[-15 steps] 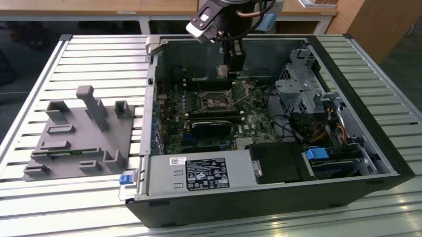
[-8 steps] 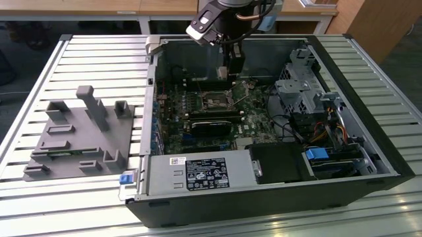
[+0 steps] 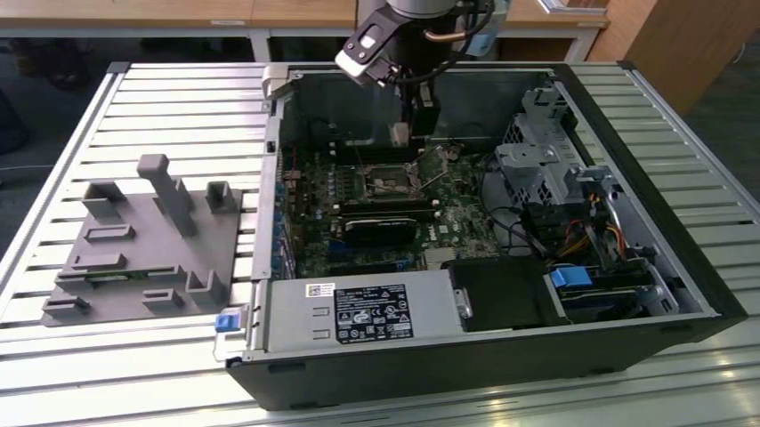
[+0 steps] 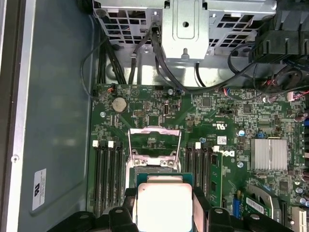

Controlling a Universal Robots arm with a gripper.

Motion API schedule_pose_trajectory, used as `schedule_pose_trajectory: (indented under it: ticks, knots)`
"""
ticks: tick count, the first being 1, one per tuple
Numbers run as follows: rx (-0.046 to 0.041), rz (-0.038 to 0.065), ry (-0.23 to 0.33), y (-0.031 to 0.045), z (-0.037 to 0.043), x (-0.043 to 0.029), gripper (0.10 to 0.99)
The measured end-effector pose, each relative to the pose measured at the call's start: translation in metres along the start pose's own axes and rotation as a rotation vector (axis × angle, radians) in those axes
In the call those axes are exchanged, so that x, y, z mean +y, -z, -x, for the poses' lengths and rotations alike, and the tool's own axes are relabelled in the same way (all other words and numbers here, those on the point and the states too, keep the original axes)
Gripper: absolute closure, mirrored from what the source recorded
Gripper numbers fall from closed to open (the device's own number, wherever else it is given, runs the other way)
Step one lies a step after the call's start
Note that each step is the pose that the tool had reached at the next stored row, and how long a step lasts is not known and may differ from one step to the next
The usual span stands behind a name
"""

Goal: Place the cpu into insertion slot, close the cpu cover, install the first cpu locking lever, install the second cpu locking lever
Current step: 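Place the cpu into insertion slot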

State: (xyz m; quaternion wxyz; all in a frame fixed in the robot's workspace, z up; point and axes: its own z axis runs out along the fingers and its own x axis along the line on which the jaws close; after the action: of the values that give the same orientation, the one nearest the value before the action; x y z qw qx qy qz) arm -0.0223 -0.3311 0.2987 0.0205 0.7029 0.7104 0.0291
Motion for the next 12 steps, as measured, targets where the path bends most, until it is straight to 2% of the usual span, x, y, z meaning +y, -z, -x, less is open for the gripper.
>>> schedule_pose_trajectory:
  ticks: [12]
  knots:
    - [0.0000,0.000,0.000,-0.0086,-0.0008,-0.0006,0.545]
